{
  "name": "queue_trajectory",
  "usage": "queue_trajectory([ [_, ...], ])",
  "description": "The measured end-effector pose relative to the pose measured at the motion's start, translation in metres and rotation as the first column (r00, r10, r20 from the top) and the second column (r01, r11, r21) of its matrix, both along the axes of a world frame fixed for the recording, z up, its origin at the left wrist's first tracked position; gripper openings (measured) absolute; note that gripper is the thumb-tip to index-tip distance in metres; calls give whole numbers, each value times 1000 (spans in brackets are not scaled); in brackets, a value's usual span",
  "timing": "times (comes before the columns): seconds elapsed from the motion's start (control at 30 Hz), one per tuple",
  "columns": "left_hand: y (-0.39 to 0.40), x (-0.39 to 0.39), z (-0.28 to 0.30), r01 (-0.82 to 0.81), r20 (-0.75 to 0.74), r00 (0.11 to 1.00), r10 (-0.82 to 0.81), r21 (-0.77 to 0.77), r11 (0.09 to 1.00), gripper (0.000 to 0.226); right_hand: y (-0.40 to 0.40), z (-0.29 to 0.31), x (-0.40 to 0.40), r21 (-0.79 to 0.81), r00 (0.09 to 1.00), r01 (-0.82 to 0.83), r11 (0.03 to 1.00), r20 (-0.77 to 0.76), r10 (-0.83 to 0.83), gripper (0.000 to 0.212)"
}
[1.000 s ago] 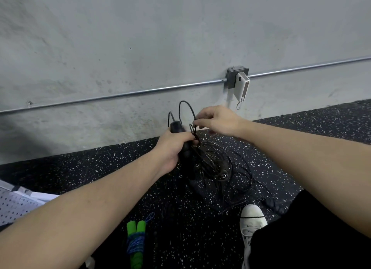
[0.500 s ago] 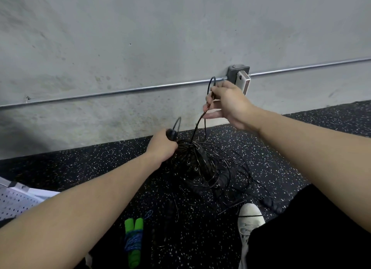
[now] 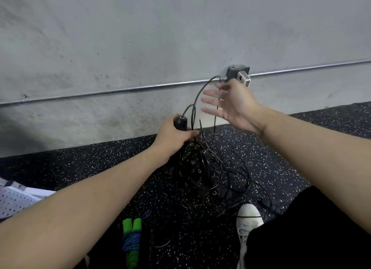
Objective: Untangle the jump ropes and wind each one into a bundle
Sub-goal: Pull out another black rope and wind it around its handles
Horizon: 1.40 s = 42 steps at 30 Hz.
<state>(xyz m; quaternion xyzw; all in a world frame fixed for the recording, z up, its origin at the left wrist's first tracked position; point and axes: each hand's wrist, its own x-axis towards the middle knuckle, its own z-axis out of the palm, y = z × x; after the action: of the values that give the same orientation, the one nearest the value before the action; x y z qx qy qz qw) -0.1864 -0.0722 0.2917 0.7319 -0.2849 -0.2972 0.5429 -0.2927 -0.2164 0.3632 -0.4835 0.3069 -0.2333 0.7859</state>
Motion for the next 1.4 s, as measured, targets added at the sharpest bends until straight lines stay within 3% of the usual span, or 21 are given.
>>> queue_trajectory([
  [0.07,-1,-2,6,-54,-40,998,52,-59,997,35,1,-13,-9,-241,934,-244,939,-318,161,27],
  [0.1,-3,-4,9,-84,-55,995,79,-84,993,34,4,-19,-13,-385,835,-452,805,-500,229,26],
  [0.13,-5,-5,13,-118,-89,990,109,-105,988,34,6,-24,-15,-487,730,-628,607,-640,242,23],
  [0.17,-6,-6,15,-144,-137,982,127,-122,982,35,9,-28,-14,-553,668,-721,419,-716,204,20],
  [0.2,-7,-6,17,-164,-189,972,138,-132,978,35,10,-31,-12,-600,662,-738,309,-734,154,17],
  [0.23,-7,-6,19,-178,-233,962,143,-139,974,35,10,-31,-10,-634,681,-721,278,-722,120,16],
  [0.37,-5,-6,24,-246,-339,926,168,-199,949,32,9,-30,-9,-636,713,-688,349,-681,166,9],
  [0.5,-6,-6,28,-253,-299,938,178,-234,939,30,7,-31,-6,-707,761,-632,317,-644,82,16],
  [0.6,2,-10,18,-119,-71,991,113,-84,989,37,3,-31,-4,-727,766,-620,295,-643,27,21],
  [0.7,5,-10,1,-18,-62,998,23,70,997,31,0,-27,-7,-725,778,-603,333,-627,44,20],
  [0.8,2,-1,-6,-108,-141,983,120,91,990,19,-5,-20,-13,-711,805,-552,435,-591,56,18],
  [0.93,8,20,-11,-216,-331,909,253,144,966,10,-12,-15,-13,-569,929,-330,753,-337,152,21],
  [1.07,4,29,-18,-192,-318,914,251,207,959,18,-11,-5,-9,-529,987,-83,845,-164,-5,20],
  [1.13,5,33,-23,-214,-268,921,282,258,942,21,-10,7,-7,-443,997,37,896,-40,-61,21],
  [1.23,10,37,-33,-199,-167,951,260,315,928,22,-5,18,-8,-329,998,55,943,53,-39,21],
  [1.4,11,22,-31,-83,150,987,48,237,968,20,1,18,-4,-201,994,34,979,110,-11,23],
])
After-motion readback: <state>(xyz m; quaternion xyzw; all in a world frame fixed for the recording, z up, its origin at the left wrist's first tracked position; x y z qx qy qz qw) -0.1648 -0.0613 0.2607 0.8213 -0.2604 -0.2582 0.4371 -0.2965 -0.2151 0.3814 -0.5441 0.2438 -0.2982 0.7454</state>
